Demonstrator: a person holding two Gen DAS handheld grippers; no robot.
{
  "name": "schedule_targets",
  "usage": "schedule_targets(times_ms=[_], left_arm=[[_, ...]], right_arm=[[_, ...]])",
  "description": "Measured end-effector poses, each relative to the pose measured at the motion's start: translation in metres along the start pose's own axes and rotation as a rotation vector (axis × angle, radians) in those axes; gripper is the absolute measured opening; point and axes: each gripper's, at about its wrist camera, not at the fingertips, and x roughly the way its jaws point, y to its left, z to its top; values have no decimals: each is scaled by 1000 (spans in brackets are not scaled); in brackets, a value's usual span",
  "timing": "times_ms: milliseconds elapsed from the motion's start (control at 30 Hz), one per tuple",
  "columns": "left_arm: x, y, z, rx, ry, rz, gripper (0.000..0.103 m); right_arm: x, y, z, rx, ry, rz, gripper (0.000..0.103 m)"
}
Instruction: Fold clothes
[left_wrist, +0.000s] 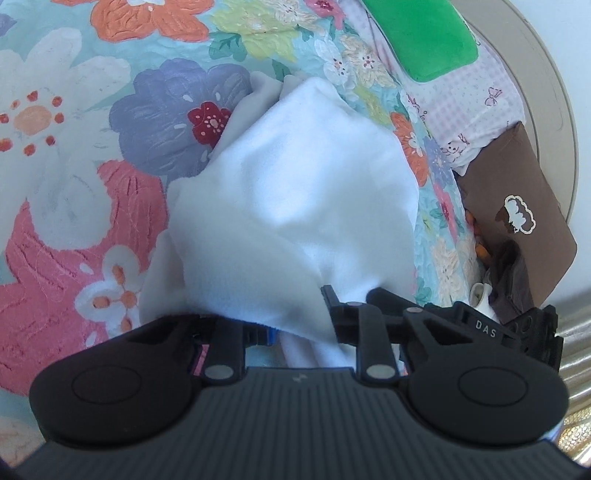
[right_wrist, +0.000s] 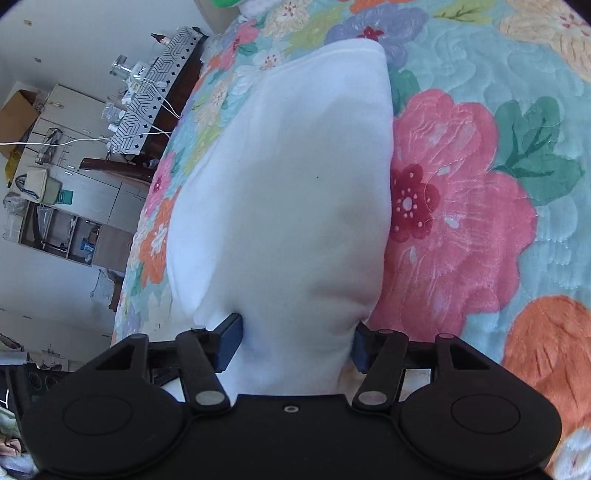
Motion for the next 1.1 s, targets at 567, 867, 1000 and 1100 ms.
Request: schedule_targets(times_ms=[567,867,1000,1100], left_arm=[[-61,-6,35,280,-222,120,16],[-53,59,45,10,-87,67,22],[-52,61,44,9,-104,76,20],[-55,46,40,98,-146,130,16]], right_arm=[[7,76,-57,191,77,172,28],[11,56,-81,-22,56,32,52],[-23,40,-63,-33,-30,-7,56],[-48,27,-41,-19,-147,-144,56]])
